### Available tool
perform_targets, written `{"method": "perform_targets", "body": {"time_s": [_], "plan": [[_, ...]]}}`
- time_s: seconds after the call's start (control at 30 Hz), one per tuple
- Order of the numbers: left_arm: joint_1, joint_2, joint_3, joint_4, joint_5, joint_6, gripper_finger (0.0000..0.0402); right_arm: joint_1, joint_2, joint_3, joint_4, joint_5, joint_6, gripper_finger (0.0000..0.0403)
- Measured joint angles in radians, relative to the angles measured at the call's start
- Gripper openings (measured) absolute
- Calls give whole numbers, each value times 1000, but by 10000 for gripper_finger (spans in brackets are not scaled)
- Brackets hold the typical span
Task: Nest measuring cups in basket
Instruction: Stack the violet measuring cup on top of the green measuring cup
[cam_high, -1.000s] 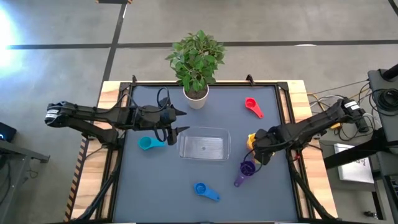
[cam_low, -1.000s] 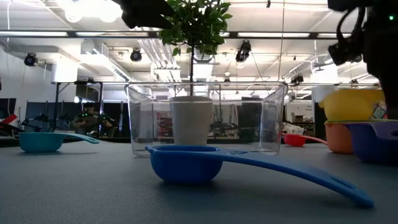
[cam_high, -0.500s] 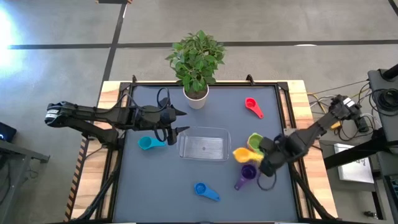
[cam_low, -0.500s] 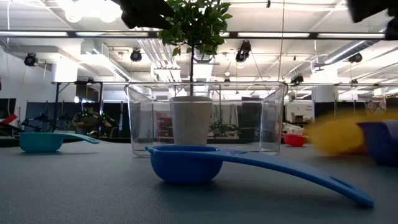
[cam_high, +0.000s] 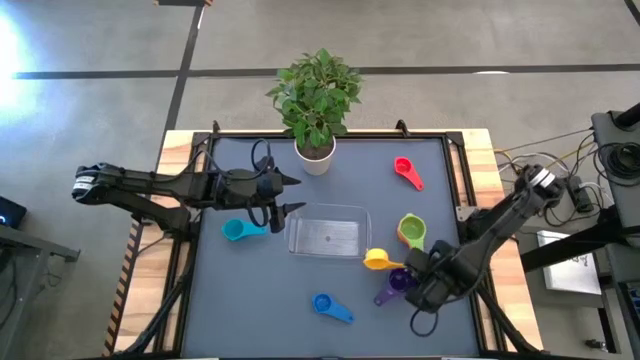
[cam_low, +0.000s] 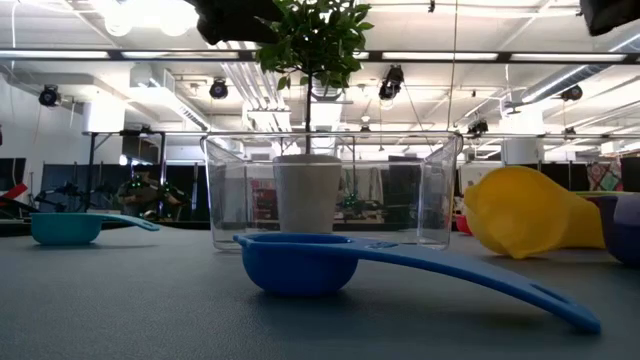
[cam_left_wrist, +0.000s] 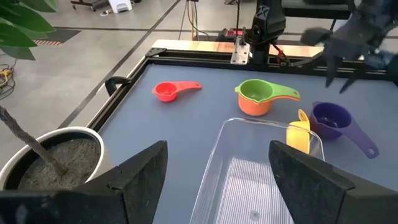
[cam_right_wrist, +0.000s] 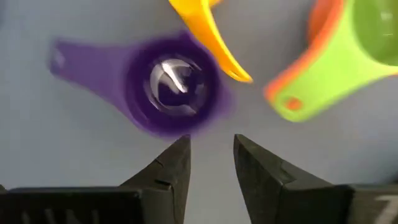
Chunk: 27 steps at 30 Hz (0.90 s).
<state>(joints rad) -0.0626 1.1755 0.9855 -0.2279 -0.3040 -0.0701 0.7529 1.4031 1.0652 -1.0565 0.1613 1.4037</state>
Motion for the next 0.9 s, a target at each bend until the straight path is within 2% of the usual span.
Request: {"method": "perform_targets", "body": {"time_s": [0.27, 0.43, 0.53, 0.9], "plan": [[-8, 0, 0, -1, 0, 0, 262, 17, 86, -35, 25, 30, 285, 151], [-8, 0, 0, -7, 0, 8, 262, 14, 76, -82, 181, 49, 302, 155], [-9, 0, -1, -7, 0, 10, 262, 12, 68, -108, 240, 49, 304, 150], [-9, 0, -1, -17, 0, 13, 262, 6, 70, -150, 272, 49, 323, 95]]}}
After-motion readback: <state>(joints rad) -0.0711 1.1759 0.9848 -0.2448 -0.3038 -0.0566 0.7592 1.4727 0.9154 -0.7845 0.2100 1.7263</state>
